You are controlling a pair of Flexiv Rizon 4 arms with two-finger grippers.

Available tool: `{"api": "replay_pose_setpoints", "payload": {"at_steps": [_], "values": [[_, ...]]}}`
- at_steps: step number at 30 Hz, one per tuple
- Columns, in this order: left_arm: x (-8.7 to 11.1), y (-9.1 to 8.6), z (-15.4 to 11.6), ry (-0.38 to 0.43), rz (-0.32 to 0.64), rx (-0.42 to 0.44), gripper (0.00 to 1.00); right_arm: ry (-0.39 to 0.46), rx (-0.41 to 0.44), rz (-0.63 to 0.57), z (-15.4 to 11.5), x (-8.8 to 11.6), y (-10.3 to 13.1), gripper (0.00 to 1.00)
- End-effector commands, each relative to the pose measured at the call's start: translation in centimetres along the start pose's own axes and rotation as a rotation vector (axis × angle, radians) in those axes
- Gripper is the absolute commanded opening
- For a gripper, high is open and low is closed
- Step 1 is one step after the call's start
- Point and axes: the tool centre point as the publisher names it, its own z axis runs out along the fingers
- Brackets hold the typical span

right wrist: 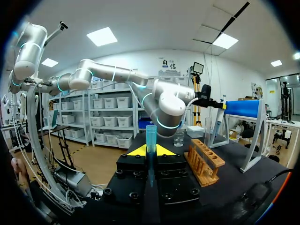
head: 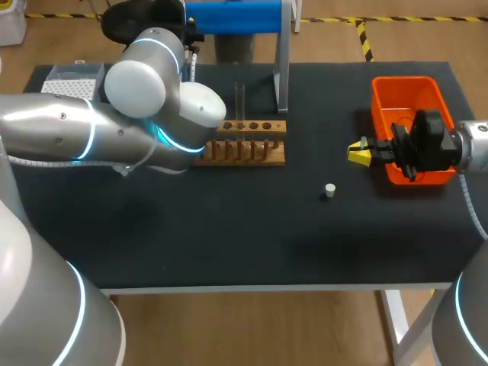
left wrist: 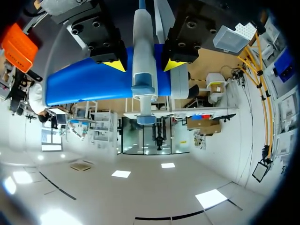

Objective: Invert the test tube, pick up the pipette, mount the tip to pipette, aspirate from beaker and dispense into the tube, eject the tip, return the pipette, and cap with the stopper.

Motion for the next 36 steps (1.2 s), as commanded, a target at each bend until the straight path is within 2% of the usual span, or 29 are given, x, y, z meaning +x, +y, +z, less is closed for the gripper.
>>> {"api": "replay_pose_setpoints", "payload": {"at_steps": [1,15,24,26,27,28,36], "values": [[0.0,0.0,0.5,-0.003,-0.001,0.001,0.45,-0.001,0.002,-0.001,0.0,0.1,0.0,0.0],[-0.2,0.3,0.9,-0.02,-0.015,0.002,0.41,-0.001,0.002,-0.001,0.0,0.1,0.0,0.0],[-0.1,0.4,0.9,-0.019,-0.023,-0.001,0.34,-0.001,0.002,-0.001,0.0,0.1,0.0,0.0],[-0.1,0.4,0.9,-0.02,-0.024,-0.001,0.24,-0.001,0.002,-0.001,0.0,0.1,0.0,0.0],[-0.1,0.4,0.9,-0.021,-0.025,0.0,0.07,-0.001,0.002,-0.001,0.0,0.1,0.0,0.0],[-0.1,0.4,0.9,-0.021,-0.026,0.0,0.0,-0.001,0.002,-0.001,0.0,0.1,0.0,0.0],[-0.2,-0.8,0.6,-0.027,-0.02,0.015,0.0,-0.001,0.002,-0.001,0.0,0.1,0.0,0.0]]}}
